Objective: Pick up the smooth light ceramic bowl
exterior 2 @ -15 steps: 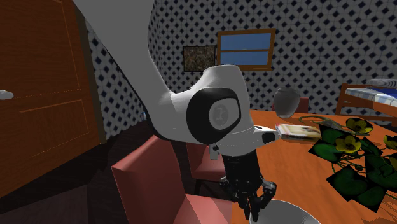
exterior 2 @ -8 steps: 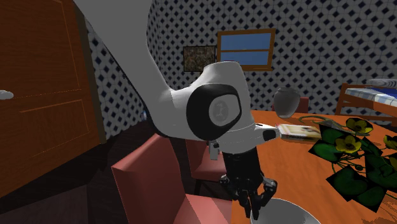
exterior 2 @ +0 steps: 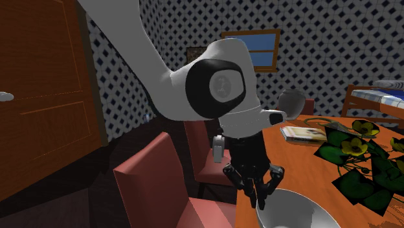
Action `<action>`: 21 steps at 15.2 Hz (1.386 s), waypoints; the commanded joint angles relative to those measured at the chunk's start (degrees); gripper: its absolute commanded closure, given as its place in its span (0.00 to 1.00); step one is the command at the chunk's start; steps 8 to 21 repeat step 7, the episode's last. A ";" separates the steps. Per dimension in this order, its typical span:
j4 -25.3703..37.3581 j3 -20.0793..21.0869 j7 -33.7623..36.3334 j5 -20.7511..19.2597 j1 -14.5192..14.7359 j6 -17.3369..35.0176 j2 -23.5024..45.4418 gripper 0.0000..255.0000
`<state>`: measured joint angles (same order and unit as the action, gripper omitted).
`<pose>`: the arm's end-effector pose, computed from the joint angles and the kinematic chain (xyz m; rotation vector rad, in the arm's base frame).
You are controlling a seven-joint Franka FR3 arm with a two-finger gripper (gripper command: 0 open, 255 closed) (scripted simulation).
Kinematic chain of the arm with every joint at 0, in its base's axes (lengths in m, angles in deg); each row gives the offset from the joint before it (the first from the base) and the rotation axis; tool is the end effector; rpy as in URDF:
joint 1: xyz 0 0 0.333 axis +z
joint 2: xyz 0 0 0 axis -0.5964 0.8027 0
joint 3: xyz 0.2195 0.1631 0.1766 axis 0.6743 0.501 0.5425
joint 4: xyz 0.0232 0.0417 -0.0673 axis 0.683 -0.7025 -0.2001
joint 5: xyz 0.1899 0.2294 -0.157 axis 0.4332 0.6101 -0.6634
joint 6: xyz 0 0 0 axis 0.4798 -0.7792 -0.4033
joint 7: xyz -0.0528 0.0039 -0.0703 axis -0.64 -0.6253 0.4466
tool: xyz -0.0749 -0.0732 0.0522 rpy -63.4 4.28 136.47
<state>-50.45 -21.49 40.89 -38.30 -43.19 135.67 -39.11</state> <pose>0.5237 -0.1220 0.2951 2.8260 0.5507 0.1000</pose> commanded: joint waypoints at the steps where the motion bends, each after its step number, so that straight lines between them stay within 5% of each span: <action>1: 0.12 0.22 -0.71 0.49 -0.18 -1.34 -1.25 1.00; 21: 0.33 0.58 -1.85 1.33 -0.30 -4.04 -3.80 1.00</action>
